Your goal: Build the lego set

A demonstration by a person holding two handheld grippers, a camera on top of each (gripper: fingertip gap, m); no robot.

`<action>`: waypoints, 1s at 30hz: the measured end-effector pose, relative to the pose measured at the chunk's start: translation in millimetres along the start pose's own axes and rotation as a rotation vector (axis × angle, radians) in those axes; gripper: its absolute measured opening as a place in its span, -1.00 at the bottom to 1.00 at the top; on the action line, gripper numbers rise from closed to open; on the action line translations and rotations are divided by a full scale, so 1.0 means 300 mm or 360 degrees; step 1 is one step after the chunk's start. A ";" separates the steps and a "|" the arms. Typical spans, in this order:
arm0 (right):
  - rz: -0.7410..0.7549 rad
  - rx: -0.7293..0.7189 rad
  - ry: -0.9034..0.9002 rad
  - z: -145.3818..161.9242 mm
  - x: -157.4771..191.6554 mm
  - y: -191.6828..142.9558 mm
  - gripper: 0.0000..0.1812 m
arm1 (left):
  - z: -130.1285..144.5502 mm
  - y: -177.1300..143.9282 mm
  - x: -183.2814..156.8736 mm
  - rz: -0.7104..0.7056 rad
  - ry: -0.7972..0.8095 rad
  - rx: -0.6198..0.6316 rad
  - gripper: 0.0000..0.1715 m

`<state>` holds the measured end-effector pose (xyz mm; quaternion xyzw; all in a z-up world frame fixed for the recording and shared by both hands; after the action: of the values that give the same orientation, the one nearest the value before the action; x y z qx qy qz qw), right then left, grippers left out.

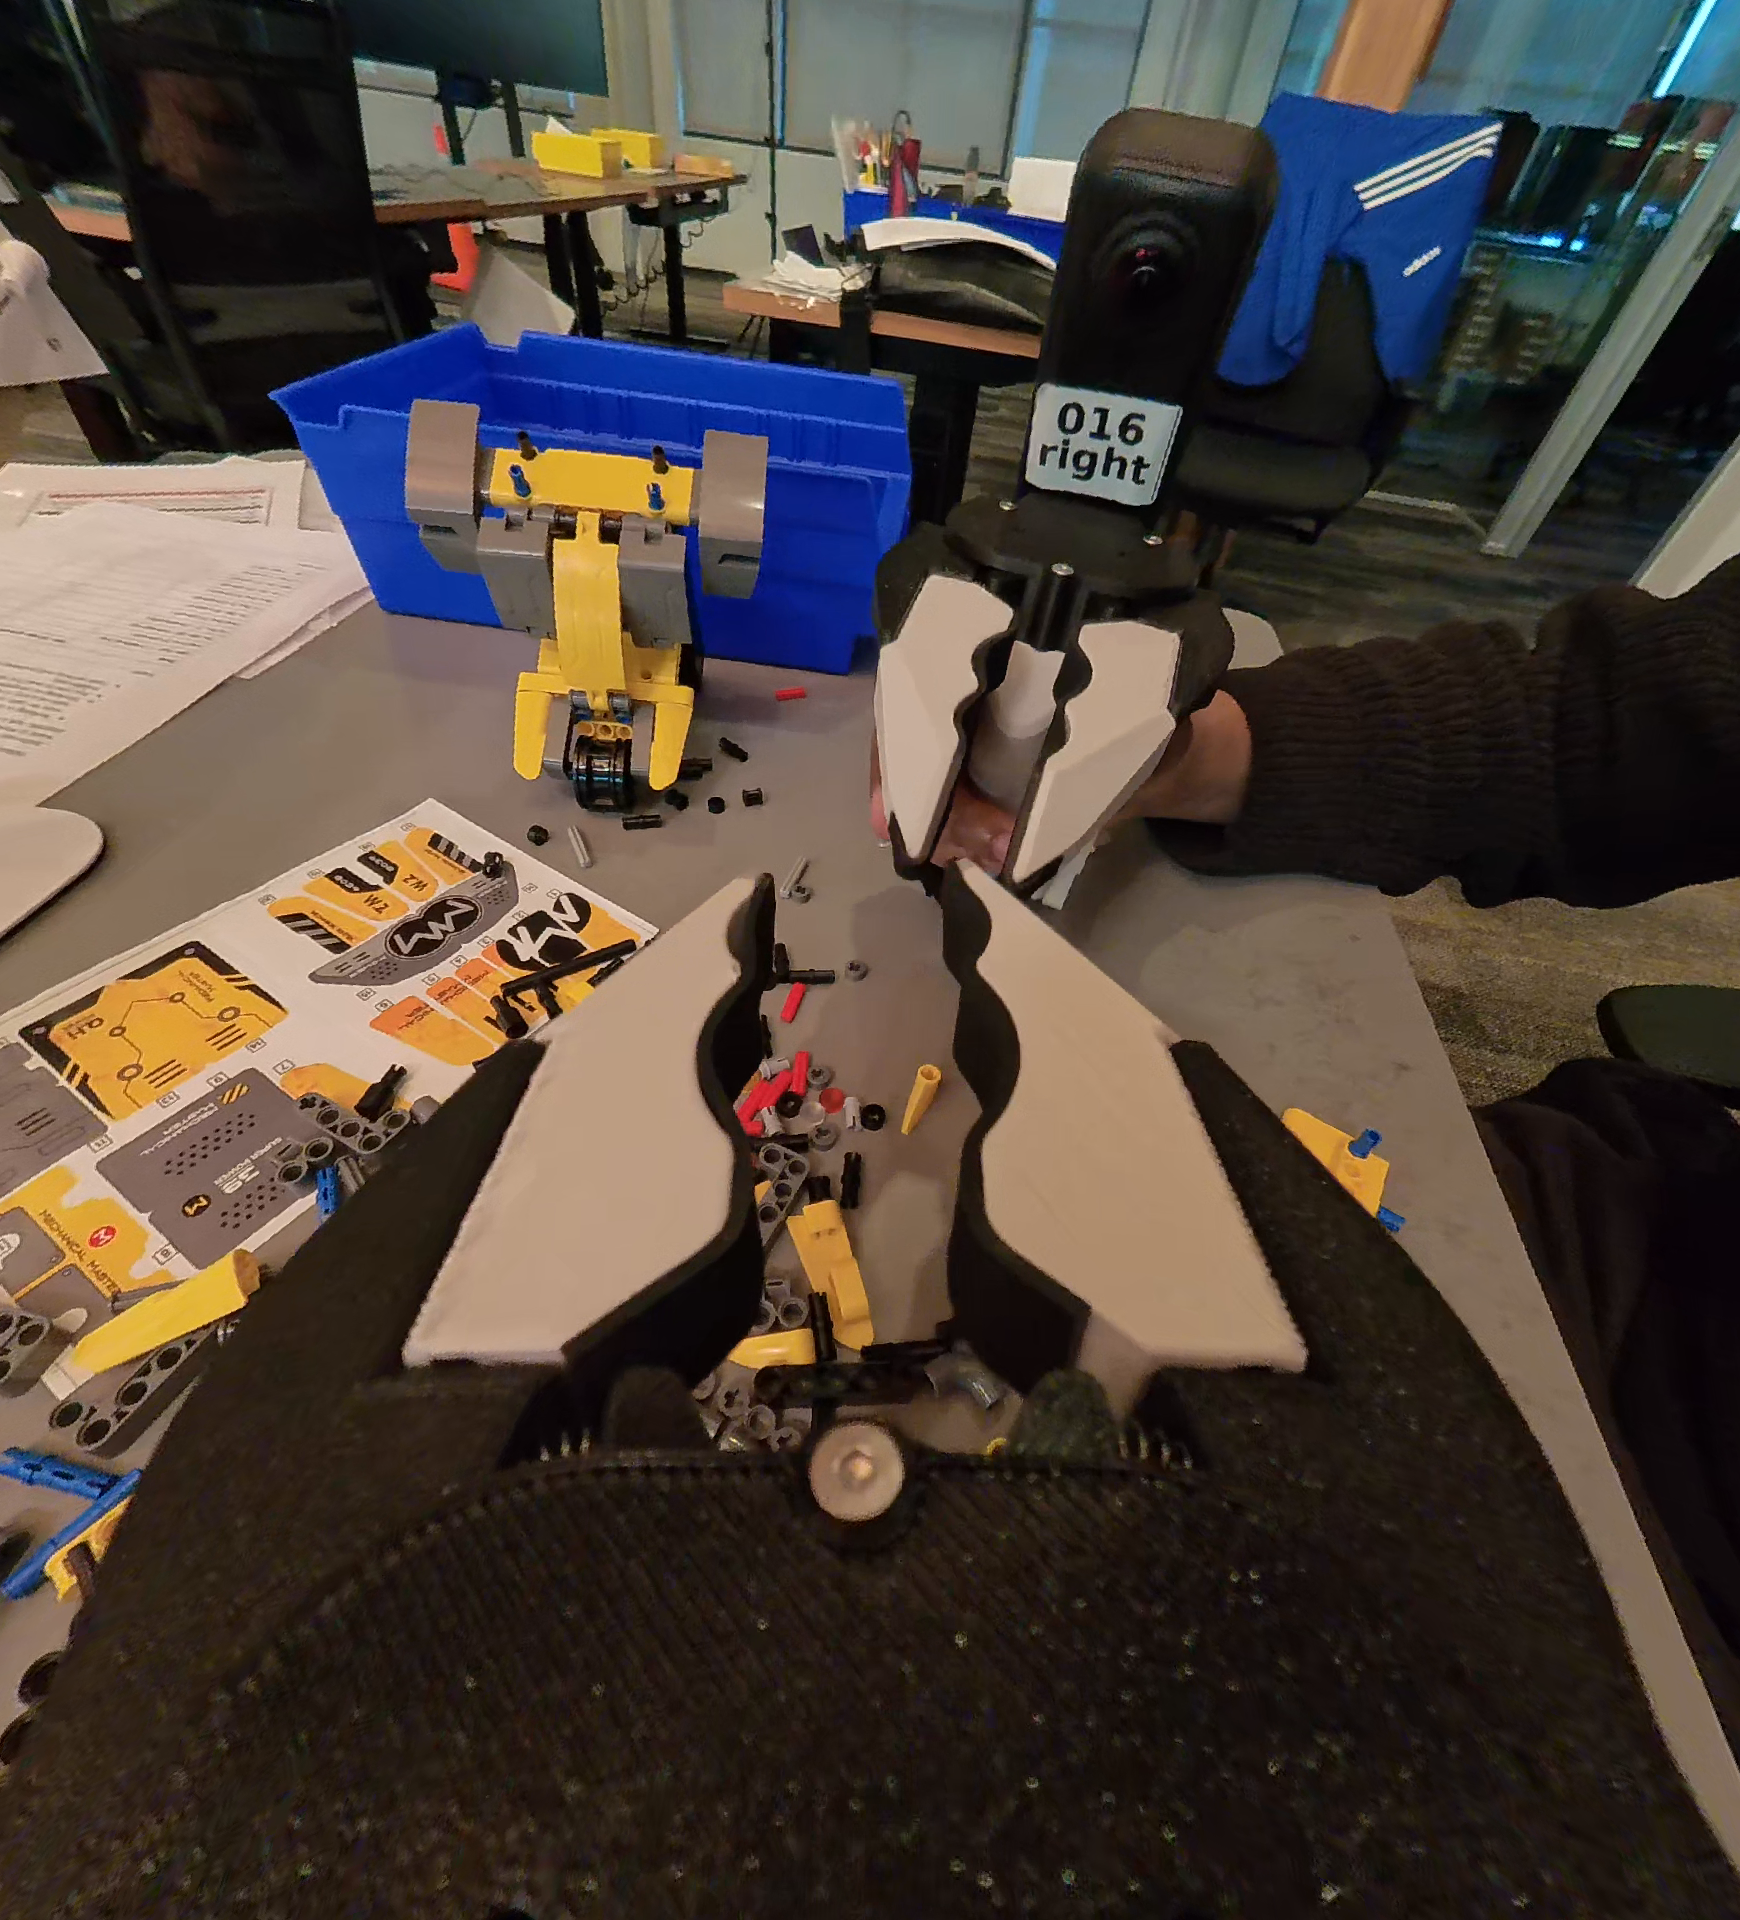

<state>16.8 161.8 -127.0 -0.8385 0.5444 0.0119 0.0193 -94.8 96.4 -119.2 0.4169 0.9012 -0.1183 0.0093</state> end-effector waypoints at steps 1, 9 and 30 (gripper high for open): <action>-0.0002 0.0001 -0.0001 0.000 0.001 0.001 -0.86 | -0.001 0.000 0.000 0.0003 -0.0001 -0.0003 -0.63; -0.0021 -0.0007 -0.0014 -0.005 0.011 0.002 -0.92 | 0.000 0.002 -0.004 0.0029 -0.0012 -0.0008 -0.60; -0.0188 -0.0138 0.0038 -0.052 0.095 -0.031 -0.94 | -0.026 0.014 -0.061 0.0297 -0.0075 -0.0134 -0.41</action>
<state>36.8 138.9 -112.4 -0.8693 0.4932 0.0243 -0.0227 -78.9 87.0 -110.4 0.4953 0.8621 -0.0886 0.0590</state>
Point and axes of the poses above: each gripper's, where its closed fingertips meet, y out along the fingers, z out of its underside, x = y × z across the jaws, the point moved 7 cm from there along -y, back along the fingers, and after that the axes turned 5 degrees about z, right-handed, at the moved point
